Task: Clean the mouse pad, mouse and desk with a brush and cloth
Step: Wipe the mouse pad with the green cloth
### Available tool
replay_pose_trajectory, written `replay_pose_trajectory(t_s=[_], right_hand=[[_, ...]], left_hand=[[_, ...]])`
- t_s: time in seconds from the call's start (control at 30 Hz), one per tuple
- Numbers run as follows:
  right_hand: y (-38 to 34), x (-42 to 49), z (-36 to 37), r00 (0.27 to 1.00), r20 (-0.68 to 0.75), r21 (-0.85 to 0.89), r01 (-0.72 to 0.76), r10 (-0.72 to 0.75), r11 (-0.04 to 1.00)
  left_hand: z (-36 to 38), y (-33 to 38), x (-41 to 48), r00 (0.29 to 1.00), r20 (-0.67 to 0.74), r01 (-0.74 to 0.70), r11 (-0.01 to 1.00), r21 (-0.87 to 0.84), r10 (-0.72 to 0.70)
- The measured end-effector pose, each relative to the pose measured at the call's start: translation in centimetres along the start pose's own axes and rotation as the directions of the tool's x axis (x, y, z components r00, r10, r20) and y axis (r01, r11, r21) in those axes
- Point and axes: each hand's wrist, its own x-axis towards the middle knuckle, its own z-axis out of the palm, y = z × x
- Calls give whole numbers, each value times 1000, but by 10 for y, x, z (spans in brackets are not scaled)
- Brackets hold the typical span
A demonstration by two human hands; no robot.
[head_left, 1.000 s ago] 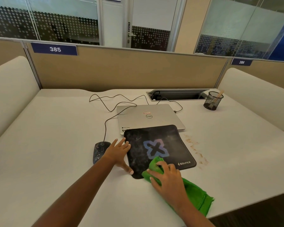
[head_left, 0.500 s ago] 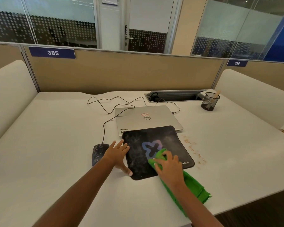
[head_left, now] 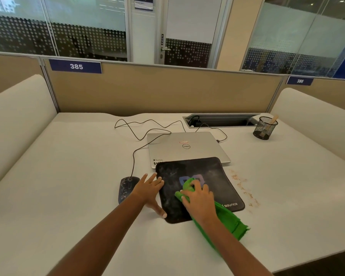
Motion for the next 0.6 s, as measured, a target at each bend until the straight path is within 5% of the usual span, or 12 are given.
replay_pose_trajectory(t_s=[0.17,0.6], right_hand=[[-30,-22,11,968,48,27,246,-247,969],[-33,6,-3,981,96,7,168,-168,986]], left_hand=[[0,-2,1,1000,7,-13,999,41,12],[-3,-2,0,999,-8,-31,999,45,31]])
